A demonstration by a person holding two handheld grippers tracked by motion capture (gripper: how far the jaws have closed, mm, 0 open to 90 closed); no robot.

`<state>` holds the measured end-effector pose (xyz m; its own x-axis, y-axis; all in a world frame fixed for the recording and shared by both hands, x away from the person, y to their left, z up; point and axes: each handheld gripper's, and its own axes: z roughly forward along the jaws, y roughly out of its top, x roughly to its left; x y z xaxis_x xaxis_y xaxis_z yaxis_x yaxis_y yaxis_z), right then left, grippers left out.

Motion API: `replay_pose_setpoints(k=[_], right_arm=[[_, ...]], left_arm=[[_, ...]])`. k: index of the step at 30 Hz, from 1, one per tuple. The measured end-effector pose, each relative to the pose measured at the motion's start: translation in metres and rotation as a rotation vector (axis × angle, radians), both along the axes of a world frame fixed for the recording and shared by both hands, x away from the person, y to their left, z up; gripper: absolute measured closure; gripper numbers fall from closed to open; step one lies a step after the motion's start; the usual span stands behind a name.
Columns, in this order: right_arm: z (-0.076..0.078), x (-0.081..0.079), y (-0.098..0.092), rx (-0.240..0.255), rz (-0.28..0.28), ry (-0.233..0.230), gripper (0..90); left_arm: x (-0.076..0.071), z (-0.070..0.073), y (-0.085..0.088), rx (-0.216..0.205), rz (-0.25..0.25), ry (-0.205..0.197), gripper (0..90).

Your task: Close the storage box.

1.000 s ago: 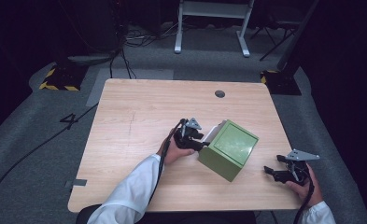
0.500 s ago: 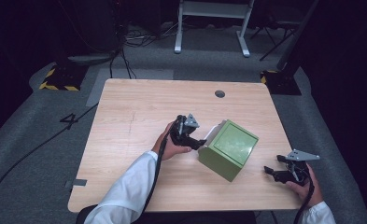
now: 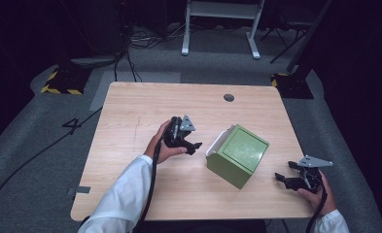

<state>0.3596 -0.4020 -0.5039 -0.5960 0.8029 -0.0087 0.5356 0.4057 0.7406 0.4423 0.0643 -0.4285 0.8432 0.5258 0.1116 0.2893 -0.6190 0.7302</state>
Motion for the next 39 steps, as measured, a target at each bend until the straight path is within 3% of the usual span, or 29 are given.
replay_pose_setpoints(k=[5,9,15,28,39], right_arm=[[0.0,0.0,0.0,-0.001,-0.001,-0.001,16.8],[0.0,0.0,0.0,-0.001,-0.001,-0.001,16.8],[0.0,0.0,0.0,-0.001,-0.001,0.0,16.8],[0.0,-0.001,0.0,0.0,-0.005,0.0,16.8],[0.0,-0.001,-0.001,-0.002,-0.005,0.0,16.8]], left_arm=[[-0.005,0.002,0.012,0.049,0.024,-0.02,18.5],[-0.009,0.002,0.02,0.059,0.034,-0.022,18.5],[-0.018,0.003,0.034,0.119,0.051,-0.062,18.1],[-0.036,-0.002,0.059,0.2,0.089,-0.073,17.4],[-0.058,-0.019,0.085,0.272,0.131,-0.067,17.5]])
